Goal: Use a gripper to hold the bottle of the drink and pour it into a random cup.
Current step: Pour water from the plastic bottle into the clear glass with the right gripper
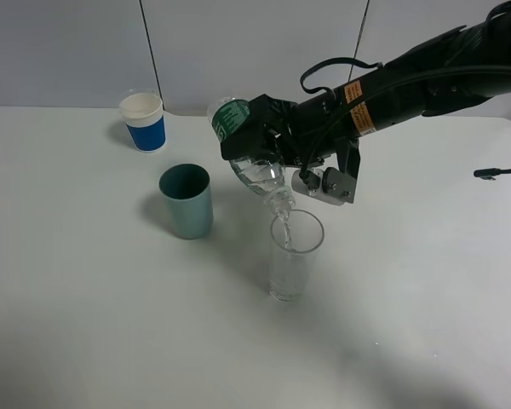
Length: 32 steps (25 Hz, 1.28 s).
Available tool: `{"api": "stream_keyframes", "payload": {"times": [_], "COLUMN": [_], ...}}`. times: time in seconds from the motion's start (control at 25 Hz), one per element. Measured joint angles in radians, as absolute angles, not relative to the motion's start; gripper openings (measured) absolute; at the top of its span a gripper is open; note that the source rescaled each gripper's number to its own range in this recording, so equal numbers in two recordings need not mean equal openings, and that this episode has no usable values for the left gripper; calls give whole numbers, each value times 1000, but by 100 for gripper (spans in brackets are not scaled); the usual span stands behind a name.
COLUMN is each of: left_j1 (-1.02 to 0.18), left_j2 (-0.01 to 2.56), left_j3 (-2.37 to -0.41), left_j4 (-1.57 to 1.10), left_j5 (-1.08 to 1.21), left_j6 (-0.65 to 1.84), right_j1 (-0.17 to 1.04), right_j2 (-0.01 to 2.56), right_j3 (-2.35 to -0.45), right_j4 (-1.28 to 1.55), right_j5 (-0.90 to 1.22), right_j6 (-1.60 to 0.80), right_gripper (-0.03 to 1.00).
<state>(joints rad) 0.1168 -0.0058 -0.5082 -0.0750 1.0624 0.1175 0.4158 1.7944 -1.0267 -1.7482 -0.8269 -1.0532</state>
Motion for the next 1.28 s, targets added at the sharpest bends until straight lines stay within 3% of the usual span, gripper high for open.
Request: {"api": "stream_keyframes", "payload": {"times": [1.28], "left_j1": [117], "left_j2": [-6], "left_j3": [-508], "left_j4": [-75], "left_j5": [1062], "left_j6": [117], "right_j1": [437], "right_j2": [1780], "right_j3": [-1027], "right_j4": [-1747], "right_j5": [-841], "right_j6": [-1132], "right_gripper": [3]}}
